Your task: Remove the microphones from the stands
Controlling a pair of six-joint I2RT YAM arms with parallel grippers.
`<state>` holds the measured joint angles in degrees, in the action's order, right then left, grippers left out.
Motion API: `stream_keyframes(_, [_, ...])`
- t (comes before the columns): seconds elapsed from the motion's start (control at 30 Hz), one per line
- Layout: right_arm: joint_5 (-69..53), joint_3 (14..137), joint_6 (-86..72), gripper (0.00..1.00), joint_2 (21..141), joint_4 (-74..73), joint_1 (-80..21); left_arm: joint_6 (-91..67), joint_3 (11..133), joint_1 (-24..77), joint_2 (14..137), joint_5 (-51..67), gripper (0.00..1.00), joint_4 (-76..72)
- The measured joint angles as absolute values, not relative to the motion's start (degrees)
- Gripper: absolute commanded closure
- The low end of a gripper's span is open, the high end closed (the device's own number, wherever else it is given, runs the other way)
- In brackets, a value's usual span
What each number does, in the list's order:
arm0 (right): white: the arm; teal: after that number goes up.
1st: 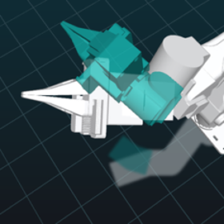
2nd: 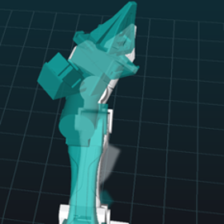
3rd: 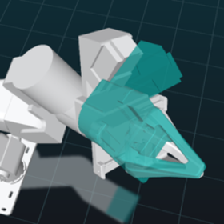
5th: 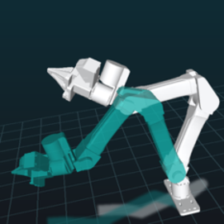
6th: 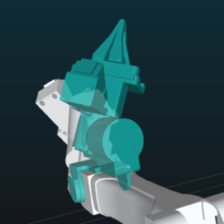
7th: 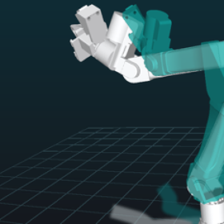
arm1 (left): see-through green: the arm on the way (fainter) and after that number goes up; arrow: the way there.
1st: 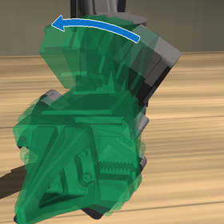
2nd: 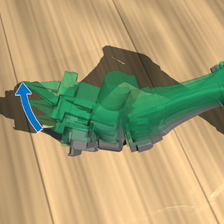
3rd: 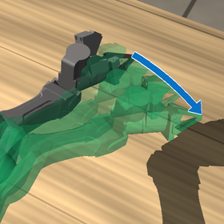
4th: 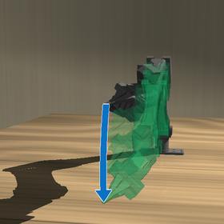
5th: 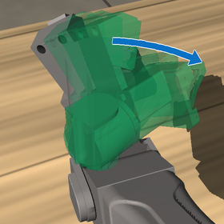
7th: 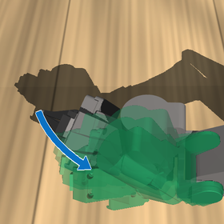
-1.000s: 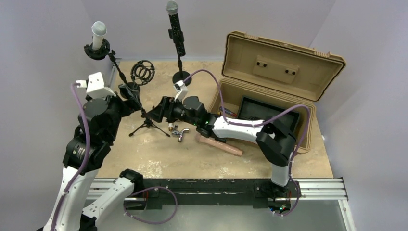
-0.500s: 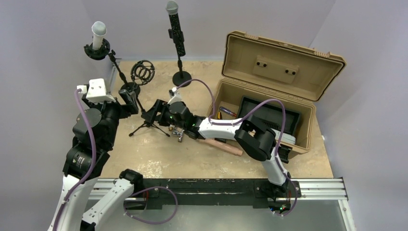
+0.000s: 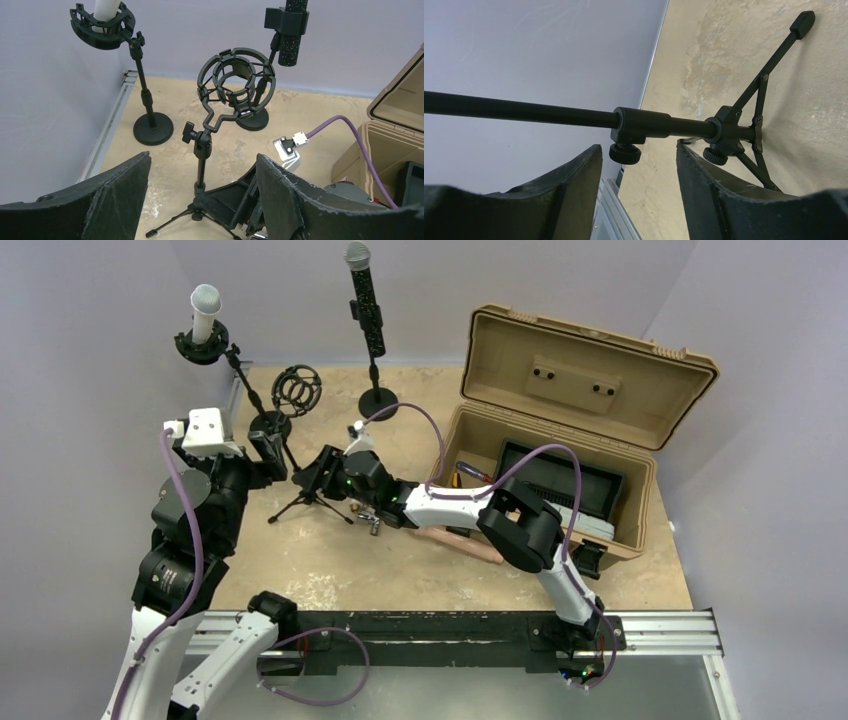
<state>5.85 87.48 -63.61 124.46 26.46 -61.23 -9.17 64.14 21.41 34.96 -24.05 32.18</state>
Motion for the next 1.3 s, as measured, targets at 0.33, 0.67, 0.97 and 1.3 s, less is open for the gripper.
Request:
stream_keyframes(0.33, [6.39, 88.44, -64.82, 0.6, 124.62, 26.68, -61.39, -9.17, 64.14, 21.41, 34.5, -24.01, 0.27, 32.21])
stream_keyframes(0.67, [5.87, 89.73, -65.43, 0.62, 126.8, 27.57, -61.52, -9.17, 64.14, 21.41, 34.46, -24.08, 0.28, 32.21])
stream_keyframes(0.97, [4.97, 90.11, -65.84, 0.93, 126.93, 27.9, -61.69, -9.17, 64.14, 21.41, 34.46, -24.08, 0.29, 32.21])
stream_keyframes(1.3, [1.85, 90.3, -58.98, 1.0, 126.87, 28.32, -61.49, -9.17, 64.14, 21.41, 34.46, -24.49, 0.29, 32.25])
